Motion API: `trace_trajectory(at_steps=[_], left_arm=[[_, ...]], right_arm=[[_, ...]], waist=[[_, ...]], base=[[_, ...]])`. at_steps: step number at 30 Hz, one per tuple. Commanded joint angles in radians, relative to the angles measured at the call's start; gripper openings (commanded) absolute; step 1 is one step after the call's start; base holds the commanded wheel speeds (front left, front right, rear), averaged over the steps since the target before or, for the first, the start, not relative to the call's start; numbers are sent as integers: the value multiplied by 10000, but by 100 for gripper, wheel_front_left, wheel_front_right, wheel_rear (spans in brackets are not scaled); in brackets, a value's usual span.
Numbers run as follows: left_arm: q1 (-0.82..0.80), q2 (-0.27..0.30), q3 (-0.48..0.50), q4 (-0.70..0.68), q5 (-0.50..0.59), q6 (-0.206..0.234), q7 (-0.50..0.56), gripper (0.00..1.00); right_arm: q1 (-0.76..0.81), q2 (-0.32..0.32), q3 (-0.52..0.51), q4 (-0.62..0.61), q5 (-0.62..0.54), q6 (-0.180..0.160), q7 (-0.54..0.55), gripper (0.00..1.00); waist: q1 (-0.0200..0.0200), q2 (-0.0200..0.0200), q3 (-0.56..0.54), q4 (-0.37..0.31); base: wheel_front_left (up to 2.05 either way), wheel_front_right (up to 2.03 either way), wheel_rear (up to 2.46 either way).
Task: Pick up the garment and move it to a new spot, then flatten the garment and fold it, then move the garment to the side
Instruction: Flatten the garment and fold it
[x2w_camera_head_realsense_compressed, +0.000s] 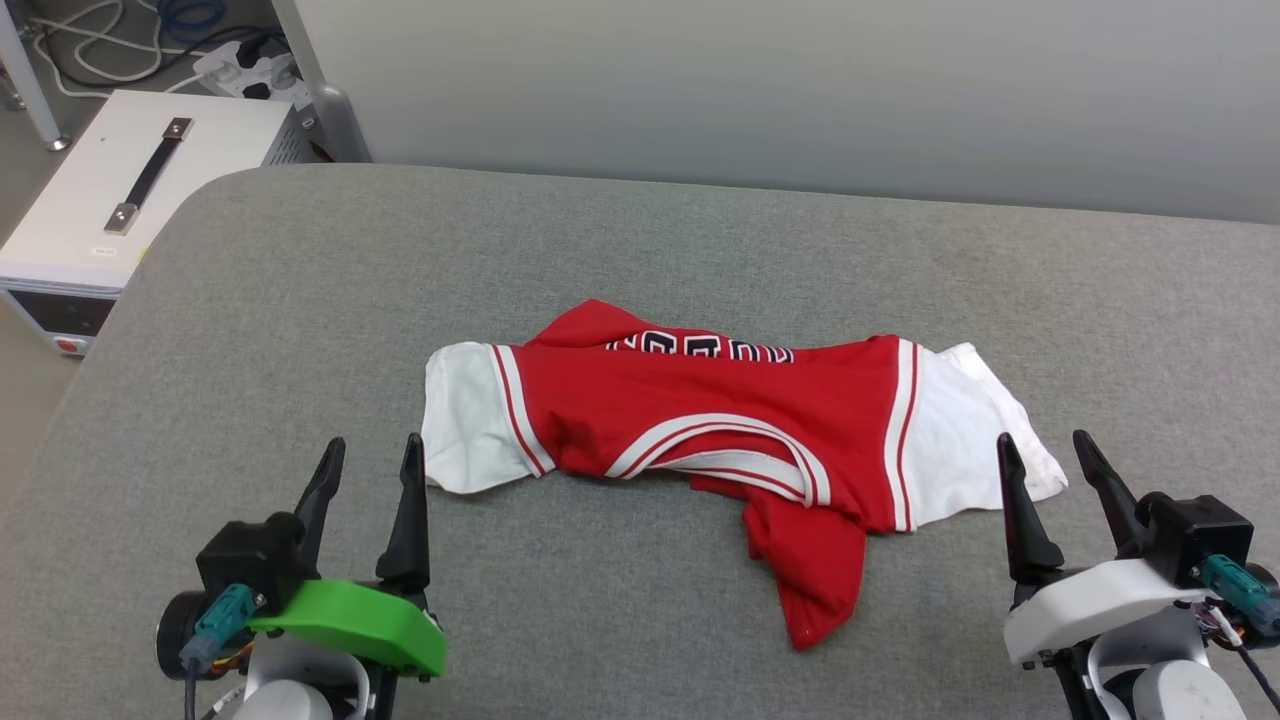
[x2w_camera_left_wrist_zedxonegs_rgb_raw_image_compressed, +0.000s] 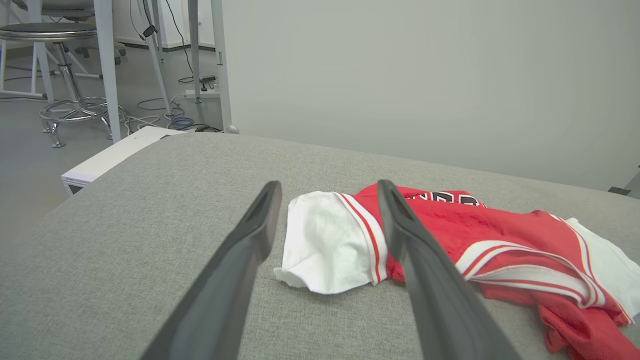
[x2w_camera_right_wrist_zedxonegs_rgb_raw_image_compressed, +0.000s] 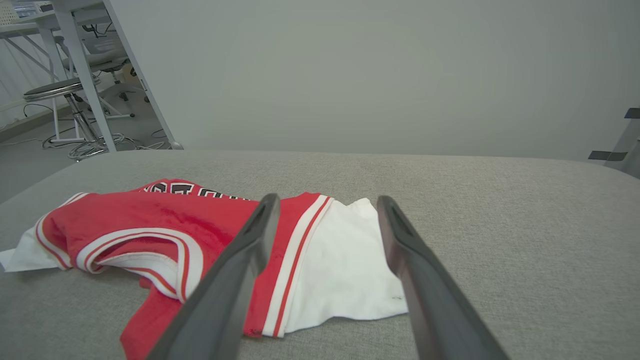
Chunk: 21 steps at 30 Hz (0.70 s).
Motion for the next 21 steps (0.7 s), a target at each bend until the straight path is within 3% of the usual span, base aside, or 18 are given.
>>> trace_trajectory(at_steps=[1, 5, 8, 16, 21], left_arm=[[195, -63, 67, 101, 89, -18, -57, 100], [233, -22, 117, 433, 25, -129, -17, 100], [114, 66, 109, 657, -207, -70, 682, 100], [-658, 343, 74, 1107, -731, 652, 3376, 100], [-1378, 466, 197, 1291, -810, 1092, 4293, 100]], right_arm=[[84, 76, 22, -45, -5, -11, -33, 100], [103, 113, 60, -80, 5, -11, -5, 100], [76, 114, 103, -128, -8, -11, 37, 100], [-72, 25, 162, -329, -50, -11, 147, 100], [-224, -9, 85, -488, -85, -11, 191, 100]], waist=[[0, 0, 0, -24], [0, 0, 57, -114], [0, 0, 203, -237], [0, 0, 984, -532], [0, 0, 1598, -669]], base=[[0, 0, 0], [0, 0, 0], [0, 0, 0], [0, 0, 0], [0, 0, 0]])
